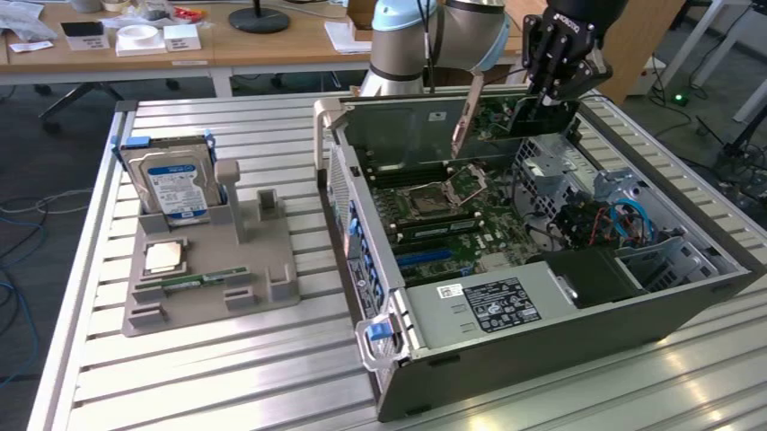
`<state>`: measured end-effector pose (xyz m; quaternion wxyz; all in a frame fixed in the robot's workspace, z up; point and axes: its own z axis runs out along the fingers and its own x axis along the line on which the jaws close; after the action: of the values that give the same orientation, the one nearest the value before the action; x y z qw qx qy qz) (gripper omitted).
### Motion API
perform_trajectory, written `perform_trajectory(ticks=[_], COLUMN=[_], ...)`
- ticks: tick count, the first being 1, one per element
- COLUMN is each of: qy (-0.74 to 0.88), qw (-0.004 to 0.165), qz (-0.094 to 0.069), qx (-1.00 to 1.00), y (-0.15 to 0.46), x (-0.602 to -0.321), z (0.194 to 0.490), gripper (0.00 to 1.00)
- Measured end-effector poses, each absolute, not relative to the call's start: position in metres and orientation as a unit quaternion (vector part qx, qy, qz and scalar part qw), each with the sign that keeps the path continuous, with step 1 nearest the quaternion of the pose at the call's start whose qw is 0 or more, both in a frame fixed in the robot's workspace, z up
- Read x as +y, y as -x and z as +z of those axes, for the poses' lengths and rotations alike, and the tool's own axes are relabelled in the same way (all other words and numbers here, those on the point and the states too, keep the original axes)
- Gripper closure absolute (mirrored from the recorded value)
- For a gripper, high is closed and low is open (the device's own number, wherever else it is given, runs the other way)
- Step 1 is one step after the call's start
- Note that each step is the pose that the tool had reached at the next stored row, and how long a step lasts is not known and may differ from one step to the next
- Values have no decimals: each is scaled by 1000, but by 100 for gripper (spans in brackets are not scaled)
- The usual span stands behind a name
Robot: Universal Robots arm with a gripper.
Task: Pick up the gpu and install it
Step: 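Insert the gpu into the slot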
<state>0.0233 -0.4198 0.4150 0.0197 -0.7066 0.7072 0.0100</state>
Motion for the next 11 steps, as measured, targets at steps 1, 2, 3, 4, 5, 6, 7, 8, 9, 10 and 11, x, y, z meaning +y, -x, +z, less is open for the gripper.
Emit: perform_trajectory(ticks=[1, 2, 3, 4, 5, 6, 7, 8, 9, 10, 11], qy=[707, 707, 707, 707, 707, 707, 707, 707, 707, 707, 707], qw=[20, 20, 20, 20, 20, 20, 20, 20, 20, 20, 20], qz=[10, 10, 10, 10, 10, 10, 10, 10, 10, 10, 10], qx=[707, 707, 707, 707, 707, 707, 707, 707, 707, 707, 707], y=[-23, -23, -23, -23, -23, -23, -23, -23, -23, -23, -23], x=[-420, -420, -420, -420, -420, -420, -420, -420, -420, -420, -420], z=[415, 414, 414, 413, 413, 413, 413, 413, 413, 413, 412], gripper=[74, 74, 74, 74, 74, 74, 74, 74, 74, 74, 74])
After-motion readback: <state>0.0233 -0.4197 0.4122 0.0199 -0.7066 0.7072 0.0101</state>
